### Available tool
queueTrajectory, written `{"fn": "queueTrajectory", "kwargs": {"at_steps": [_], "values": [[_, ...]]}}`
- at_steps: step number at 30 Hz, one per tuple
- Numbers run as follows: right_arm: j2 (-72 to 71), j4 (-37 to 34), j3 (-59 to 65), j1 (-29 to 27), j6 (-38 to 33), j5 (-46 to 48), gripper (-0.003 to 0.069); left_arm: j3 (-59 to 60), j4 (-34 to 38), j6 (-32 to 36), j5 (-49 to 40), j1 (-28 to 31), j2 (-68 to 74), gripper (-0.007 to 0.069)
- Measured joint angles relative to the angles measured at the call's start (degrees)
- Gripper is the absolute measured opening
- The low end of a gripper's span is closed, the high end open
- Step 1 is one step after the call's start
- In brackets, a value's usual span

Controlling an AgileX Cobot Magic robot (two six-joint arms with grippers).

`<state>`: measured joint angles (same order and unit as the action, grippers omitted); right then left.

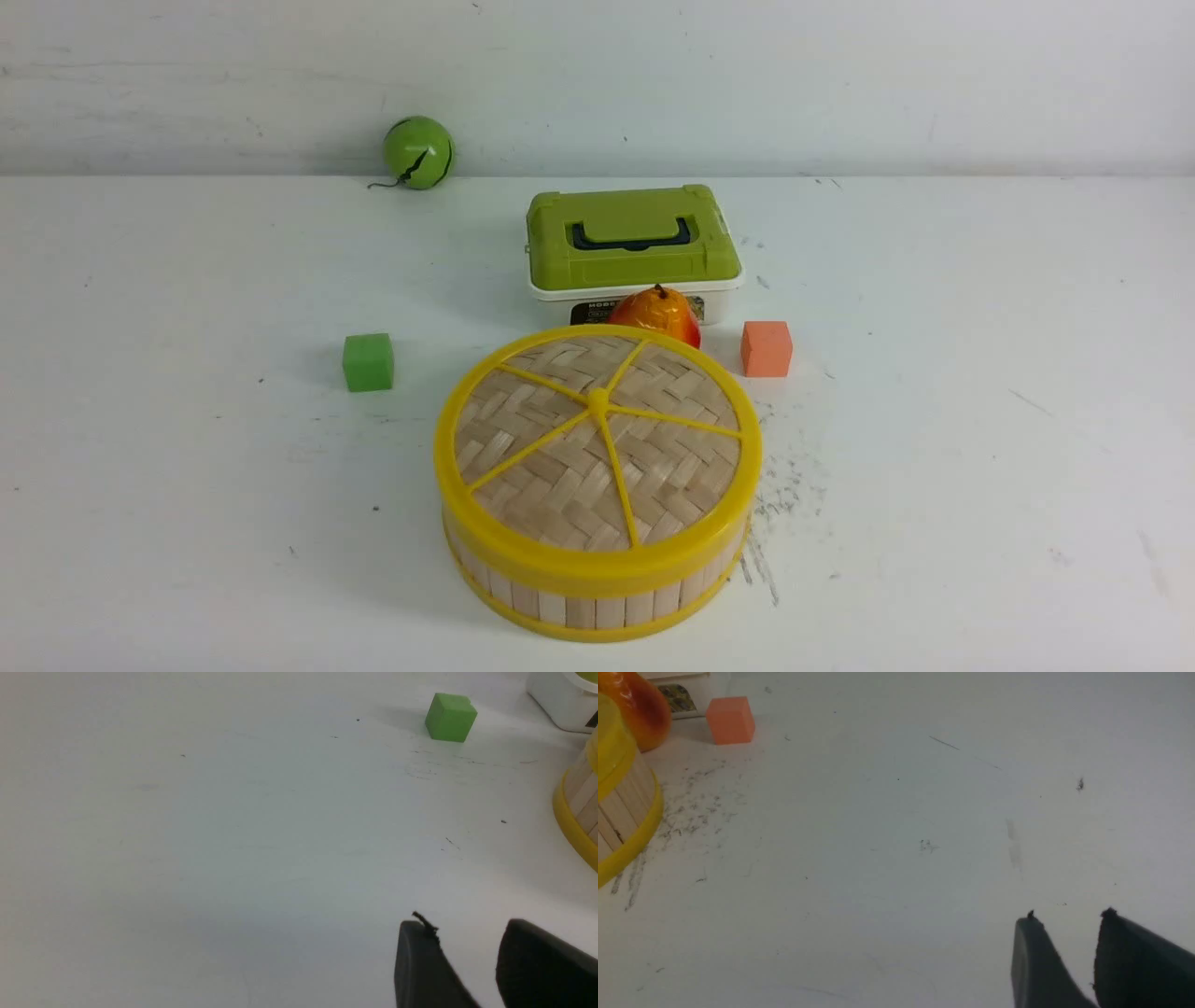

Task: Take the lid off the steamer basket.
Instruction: Use the right arm to lift the lid of the steamer

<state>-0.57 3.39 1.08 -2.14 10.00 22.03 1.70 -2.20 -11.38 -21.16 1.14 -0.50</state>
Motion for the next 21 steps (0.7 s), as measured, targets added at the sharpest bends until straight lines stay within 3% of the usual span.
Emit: {"fn": "queueTrajectory", "kwargs": {"at_steps": [21], "values": [[0.0, 0.0, 0.0, 0.0, 0.0, 0.0, 0.0222, 0.0, 0.0, 0.0, 0.0, 0.0, 0.0, 0.0239]]}}
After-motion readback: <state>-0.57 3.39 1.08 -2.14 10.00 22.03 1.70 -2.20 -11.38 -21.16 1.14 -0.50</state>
